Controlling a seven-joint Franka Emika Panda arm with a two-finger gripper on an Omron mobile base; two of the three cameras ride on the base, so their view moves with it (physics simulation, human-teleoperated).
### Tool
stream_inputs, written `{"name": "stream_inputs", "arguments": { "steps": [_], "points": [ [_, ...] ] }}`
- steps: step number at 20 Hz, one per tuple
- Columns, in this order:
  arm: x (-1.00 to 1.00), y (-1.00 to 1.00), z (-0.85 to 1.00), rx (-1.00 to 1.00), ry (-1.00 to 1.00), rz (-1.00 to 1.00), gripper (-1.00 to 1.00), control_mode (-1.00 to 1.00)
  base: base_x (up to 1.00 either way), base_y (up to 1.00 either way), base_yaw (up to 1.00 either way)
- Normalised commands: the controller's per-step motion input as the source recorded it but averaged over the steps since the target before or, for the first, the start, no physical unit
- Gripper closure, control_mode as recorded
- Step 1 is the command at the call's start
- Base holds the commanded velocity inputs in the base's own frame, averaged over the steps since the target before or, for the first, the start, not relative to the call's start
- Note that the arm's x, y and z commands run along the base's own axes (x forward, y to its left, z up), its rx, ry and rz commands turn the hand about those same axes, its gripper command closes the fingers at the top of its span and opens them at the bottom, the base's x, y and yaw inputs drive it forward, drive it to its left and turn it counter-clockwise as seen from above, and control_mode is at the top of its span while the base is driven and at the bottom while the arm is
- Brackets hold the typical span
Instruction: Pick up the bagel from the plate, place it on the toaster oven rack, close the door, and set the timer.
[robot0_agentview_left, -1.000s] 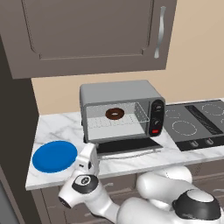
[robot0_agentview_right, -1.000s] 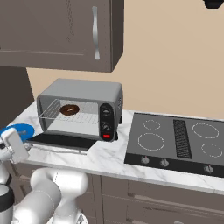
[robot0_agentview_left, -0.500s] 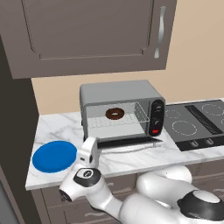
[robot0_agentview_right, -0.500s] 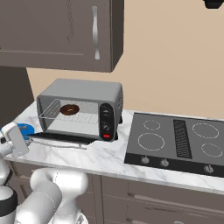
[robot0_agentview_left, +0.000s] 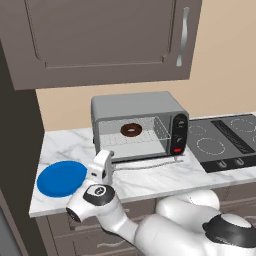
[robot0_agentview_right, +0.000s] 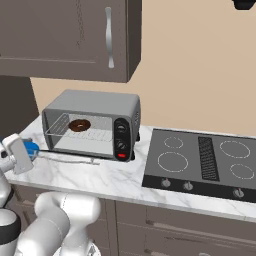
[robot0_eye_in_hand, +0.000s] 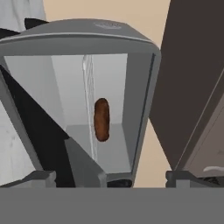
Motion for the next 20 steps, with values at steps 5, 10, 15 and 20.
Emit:
{"name": "stream_inputs", "arguments": {
  "steps": [5, 10, 15, 20],
  "points": [
    [0.15, -0.45, 0.24, -0.01, 0.0, -0.06, -1.0, -1.0, 0.0, 0.0, 0.0],
    [0.14, -0.41, 0.24, 0.0, 0.0, -0.06, -1.0, -1.0, 0.0, 0.0, 0.0],
    [0.17, -0.4, 0.26, 0.0, 0.0, -0.06, -1.0, -1.0, 0.0, 0.0, 0.0],
    [0.23, -0.37, 0.24, 0.0, 0.0, -0.06, -1.0, -1.0, 0.0, 0.0, 0.0]
  ]
}}
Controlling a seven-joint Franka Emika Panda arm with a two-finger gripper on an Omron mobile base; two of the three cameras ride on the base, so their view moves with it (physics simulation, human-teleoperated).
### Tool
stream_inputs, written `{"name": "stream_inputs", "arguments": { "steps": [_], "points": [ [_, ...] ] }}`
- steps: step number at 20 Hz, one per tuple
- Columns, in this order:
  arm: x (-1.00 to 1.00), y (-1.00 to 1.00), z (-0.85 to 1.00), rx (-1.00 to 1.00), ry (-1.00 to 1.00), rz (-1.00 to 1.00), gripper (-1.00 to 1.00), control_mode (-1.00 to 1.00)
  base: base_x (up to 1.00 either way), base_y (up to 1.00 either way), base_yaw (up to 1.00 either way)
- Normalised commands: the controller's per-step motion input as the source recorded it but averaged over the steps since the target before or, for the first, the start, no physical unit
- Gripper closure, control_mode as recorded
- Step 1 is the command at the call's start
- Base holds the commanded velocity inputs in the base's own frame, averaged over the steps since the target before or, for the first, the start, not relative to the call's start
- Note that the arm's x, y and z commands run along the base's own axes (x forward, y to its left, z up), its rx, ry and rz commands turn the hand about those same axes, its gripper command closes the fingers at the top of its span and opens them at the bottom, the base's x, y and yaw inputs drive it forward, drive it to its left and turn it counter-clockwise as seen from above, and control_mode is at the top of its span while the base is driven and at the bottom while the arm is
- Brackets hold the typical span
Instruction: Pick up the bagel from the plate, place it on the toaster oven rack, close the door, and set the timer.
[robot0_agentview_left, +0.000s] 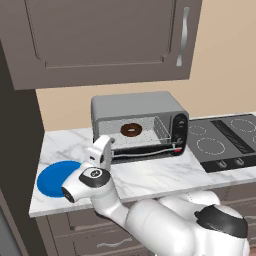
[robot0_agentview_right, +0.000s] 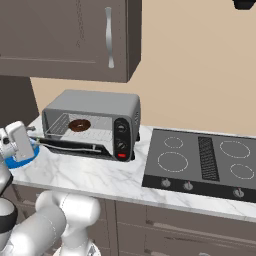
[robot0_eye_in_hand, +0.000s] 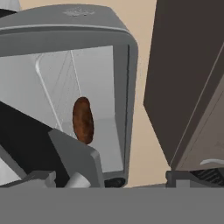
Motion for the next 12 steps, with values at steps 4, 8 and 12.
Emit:
{"name": "stream_inputs", "arguments": {
  "steps": [4, 8, 12],
  "points": [
    [0.26, -0.34, 0.19, 0.0, 0.0, -0.05, -1.0, -1.0, 0.0, 0.0, 0.0],
    [0.28, -0.29, 0.13, 0.0, 0.0, -0.03, -1.0, -1.0, 0.0, 0.0, 0.0],
    [0.36, -0.25, 0.1, 0.0, 0.0, 0.0, -1.0, -1.0, 0.0, 0.0, 0.0]
  ]
}}
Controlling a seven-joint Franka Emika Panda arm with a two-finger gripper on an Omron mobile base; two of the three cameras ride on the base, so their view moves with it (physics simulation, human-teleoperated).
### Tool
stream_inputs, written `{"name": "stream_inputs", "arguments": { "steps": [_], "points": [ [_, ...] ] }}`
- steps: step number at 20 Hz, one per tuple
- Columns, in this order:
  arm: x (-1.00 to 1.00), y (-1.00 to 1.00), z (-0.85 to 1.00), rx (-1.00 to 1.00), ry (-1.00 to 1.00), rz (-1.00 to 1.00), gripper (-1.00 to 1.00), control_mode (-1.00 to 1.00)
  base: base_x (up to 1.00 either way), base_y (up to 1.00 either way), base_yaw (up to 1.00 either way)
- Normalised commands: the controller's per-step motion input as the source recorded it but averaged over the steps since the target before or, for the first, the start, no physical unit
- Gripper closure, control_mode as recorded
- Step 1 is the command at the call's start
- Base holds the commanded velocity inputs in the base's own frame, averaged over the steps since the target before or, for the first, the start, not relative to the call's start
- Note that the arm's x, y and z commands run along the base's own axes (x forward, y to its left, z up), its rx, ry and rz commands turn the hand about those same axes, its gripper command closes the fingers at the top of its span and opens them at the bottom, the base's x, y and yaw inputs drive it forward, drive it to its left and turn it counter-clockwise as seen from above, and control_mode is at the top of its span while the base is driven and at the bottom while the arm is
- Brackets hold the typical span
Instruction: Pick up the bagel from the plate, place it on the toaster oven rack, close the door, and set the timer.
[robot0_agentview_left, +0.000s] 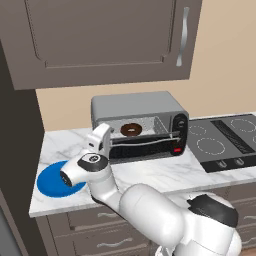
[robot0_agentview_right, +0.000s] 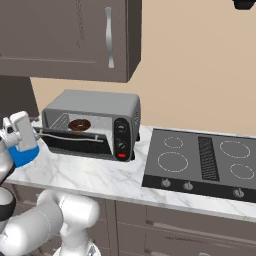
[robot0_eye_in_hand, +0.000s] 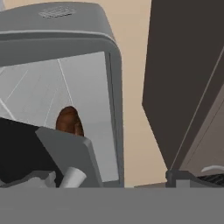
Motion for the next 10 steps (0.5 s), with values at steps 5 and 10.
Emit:
{"name": "stream_inputs", "arguments": {
  "steps": [5, 10],
  "points": [
    [0.33, -0.31, 0.07, 0.0, 0.0, 0.0, -1.0, -1.0, 0.0, 0.0, 0.0],
    [0.32, -0.37, 0.08, 0.0, 0.0, 0.0, -1.0, -1.0, 0.0, 0.0, 0.0]
  ]
}}
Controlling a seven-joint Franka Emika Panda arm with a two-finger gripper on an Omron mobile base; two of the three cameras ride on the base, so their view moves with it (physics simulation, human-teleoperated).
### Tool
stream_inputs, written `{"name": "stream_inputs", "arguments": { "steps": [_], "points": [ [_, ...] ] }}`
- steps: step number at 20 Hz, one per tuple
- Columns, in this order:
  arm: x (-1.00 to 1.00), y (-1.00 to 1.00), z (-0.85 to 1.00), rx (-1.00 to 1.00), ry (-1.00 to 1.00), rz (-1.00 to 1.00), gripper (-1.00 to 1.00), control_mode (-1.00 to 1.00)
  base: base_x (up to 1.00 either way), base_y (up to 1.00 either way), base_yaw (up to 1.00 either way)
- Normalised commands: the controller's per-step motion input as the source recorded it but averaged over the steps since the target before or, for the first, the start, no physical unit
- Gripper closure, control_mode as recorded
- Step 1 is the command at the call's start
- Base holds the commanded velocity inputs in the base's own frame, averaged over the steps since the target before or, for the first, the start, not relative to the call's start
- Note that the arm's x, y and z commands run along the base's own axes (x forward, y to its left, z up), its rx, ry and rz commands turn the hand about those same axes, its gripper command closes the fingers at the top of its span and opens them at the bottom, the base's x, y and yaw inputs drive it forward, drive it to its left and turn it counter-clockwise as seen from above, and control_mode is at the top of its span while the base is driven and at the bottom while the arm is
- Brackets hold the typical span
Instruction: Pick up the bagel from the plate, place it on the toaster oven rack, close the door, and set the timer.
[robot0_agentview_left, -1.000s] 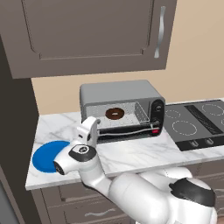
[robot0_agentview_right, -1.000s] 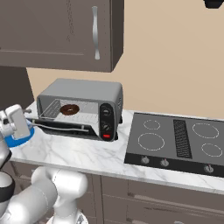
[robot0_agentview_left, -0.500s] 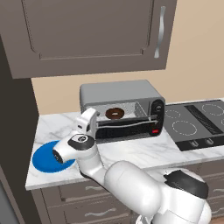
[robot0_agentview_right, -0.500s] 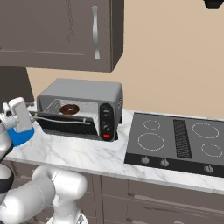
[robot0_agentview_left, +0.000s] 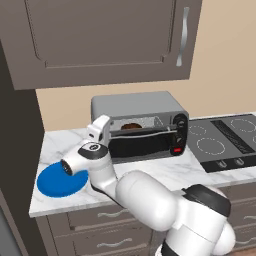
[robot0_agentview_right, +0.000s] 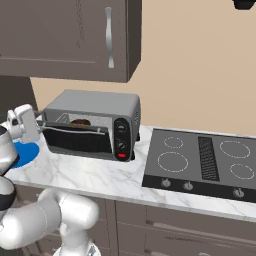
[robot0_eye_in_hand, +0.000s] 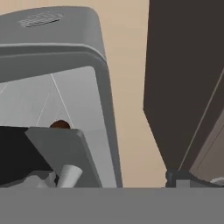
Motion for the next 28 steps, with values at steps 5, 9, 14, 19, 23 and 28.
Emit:
{"name": "stream_inputs", "arguments": {
  "steps": [5, 9, 14, 19, 23, 28],
  "points": [
    [0.33, -0.3, 0.11, 0.0, 0.0, 0.0, -1.0, -1.0, 0.0, 0.0, 0.0],
    [0.36, -0.31, 0.06, 0.0, 0.0, 0.0, -1.0, -1.0, 0.0, 0.0, 0.0],
    [0.36, -0.33, 0.0, 0.0, 0.0, 0.0, -1.0, -1.0, 0.0, 0.0, 0.0],
    [0.39, -0.37, 0.0, 0.0, 0.0, 0.0, -1.0, -1.0, 0.0, 0.0, 0.0],
    [0.39, -0.35, 0.0, 0.0, 0.0, 0.0, -1.0, -1.0, 0.0, 0.0, 0.0],
    [0.38, -0.34, 0.0, 0.0, 0.0, 0.0, -1.0, -1.0, 0.0, 0.0, 0.0]
  ]
}}
